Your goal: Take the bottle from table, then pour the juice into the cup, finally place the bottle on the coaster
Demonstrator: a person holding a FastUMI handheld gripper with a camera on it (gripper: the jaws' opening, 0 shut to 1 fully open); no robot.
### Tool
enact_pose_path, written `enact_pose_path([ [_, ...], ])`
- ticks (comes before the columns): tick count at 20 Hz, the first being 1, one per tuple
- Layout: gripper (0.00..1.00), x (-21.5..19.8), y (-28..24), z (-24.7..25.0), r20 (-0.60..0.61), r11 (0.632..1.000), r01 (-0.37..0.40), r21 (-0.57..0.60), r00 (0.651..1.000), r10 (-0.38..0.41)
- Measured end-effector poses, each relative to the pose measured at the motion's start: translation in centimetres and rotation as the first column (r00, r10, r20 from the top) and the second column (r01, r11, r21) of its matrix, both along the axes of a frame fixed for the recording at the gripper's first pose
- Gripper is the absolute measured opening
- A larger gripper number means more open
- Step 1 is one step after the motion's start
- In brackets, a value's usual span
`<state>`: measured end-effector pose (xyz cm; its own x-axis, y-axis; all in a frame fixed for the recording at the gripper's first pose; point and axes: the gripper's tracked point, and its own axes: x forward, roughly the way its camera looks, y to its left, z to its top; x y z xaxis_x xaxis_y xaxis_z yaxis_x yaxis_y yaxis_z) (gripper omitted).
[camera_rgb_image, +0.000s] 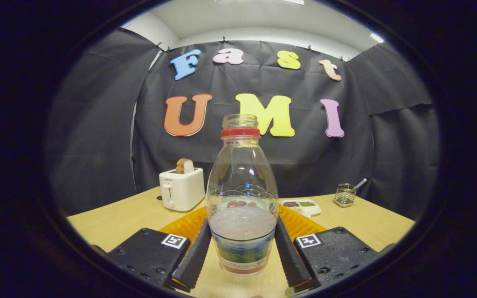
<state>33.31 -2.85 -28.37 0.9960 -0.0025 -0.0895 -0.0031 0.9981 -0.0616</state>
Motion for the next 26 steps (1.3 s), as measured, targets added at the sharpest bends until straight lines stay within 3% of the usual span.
enact_pose_path([
  [5, 0.82, 2.4, -0.1, -3.0, -0.027, 1.000, 0.021, 0.014, 0.999, -0.021],
  [9, 0.82, 3.8, 0.6, -4.2, -0.051, 0.999, 0.019, -0.033, 0.999, -0.021],
  [13, 0.82, 4.8, -0.4, -5.7, -0.074, 0.991, 0.069, -0.118, 0.994, -0.078],
  [20, 0.84, 4.9, -0.7, -6.4, -0.065, 0.997, 0.078, -0.029, 0.995, -0.080],
  [22, 0.91, 4.7, -0.7, -6.4, -0.078, 0.997, 0.068, -0.033, 0.994, -0.071],
  [26, 0.94, 3.6, -0.5, -3.4, -0.030, 0.998, 0.057, -0.019, 0.998, -0.058],
])
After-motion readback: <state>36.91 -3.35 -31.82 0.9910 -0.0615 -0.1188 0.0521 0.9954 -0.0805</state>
